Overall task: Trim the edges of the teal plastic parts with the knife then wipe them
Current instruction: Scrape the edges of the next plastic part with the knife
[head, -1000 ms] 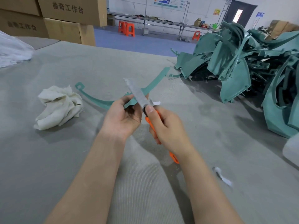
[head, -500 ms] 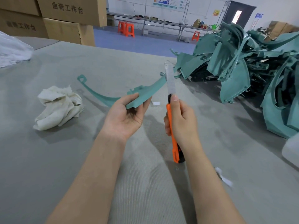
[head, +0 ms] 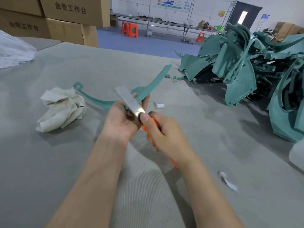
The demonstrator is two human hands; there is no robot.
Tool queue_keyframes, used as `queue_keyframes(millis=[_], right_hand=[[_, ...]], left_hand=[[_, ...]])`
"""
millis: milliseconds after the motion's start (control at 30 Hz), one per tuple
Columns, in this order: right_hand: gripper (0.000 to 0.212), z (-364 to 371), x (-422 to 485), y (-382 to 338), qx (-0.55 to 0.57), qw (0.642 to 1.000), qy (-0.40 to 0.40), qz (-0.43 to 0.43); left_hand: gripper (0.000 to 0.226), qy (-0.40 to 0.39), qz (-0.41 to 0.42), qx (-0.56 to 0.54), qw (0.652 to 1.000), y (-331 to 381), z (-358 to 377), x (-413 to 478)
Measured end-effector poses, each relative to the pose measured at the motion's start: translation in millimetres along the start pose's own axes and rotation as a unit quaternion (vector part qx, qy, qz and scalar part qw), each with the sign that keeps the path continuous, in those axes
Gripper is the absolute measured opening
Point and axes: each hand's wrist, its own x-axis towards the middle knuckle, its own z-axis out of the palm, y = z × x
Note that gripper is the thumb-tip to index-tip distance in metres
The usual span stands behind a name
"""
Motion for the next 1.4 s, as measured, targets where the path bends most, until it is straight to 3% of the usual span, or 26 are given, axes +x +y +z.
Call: queue_keyframes(millis=[100,200,333,400,467,533,633,733,833,900,1000,1100,1233,1400], right_hand=[[0.043,0.2,-1.9,-2.7,-0.022,0.998,-0.056,-0.022],[0.036,-10.6,-3.0,-8.9,0.143,0.989,-0.015,0.026],[0.041,-35.9,0.6,-8.0,0.243,0.95,0.187,0.062],[0.035,-47.6,2.9,-0.8,0.222,0.922,0.302,0.097],[0.032,-56.1,3.1,7.5,0.176,0.908,0.355,0.133],[0.03,-62.2,2.0,15.7,0.118,0.922,0.335,0.156],[0.015,-65.6,-0.4,19.2,0.105,0.957,0.204,0.178],[0.008,-63.4,-1.5,14.4,0.187,0.962,0.116,0.161],[0.021,-55.2,2.4,9.9,0.231,0.942,0.196,0.142],[0.015,-48.3,5.5,7.6,0.246,0.926,0.251,0.136],[0.013,-38.6,8.0,5.8,0.261,0.919,0.276,0.106],[0.014,-30.6,8.1,4.7,0.218,0.943,0.239,0.079],[0.023,-30.8,6.6,10.5,0.154,0.969,0.184,0.064],[0.047,-32.2,5.0,21.3,0.051,0.98,0.18,0.071]], left_hand=[[0.012,-0.012,0.005,0.049,0.999,0.1,-3.1,-0.8],[0.013,0.035,0.043,0.146,0.988,-0.2,-5.5,7.6],[0.024,0.009,0.08,0.293,0.953,6.5,-14.5,12.4],[0.035,-0.002,0.056,0.342,0.938,12.2,-18.9,10.2],[0.043,-0.006,0.039,0.384,0.922,17.8,-22.1,8.3],[0.044,-0.021,0.021,0.432,0.902,21.4,-24.3,5.6],[0.043,-0.04,-0.02,0.469,0.882,23.2,-24.6,1.1],[0.032,-0.021,-0.047,0.427,0.903,25.5,-21.5,1.1],[0.055,-0.096,-0.041,0.302,0.948,25.1,-15.6,0.7],[0.075,-0.15,-0.037,0.248,0.956,15.0,-11.4,-2.0],[0.068,-0.187,-0.019,0.244,0.951,-14.1,-5.9,0.2],[0.047,-0.112,0.033,0.252,0.961,-35.9,-4.9,7.5],[0.011,0.013,0.091,0.166,0.982,-28.5,-11.6,15.5],[0.006,0.071,0.101,0.074,0.99,-12.2,-8.4,13.4]])
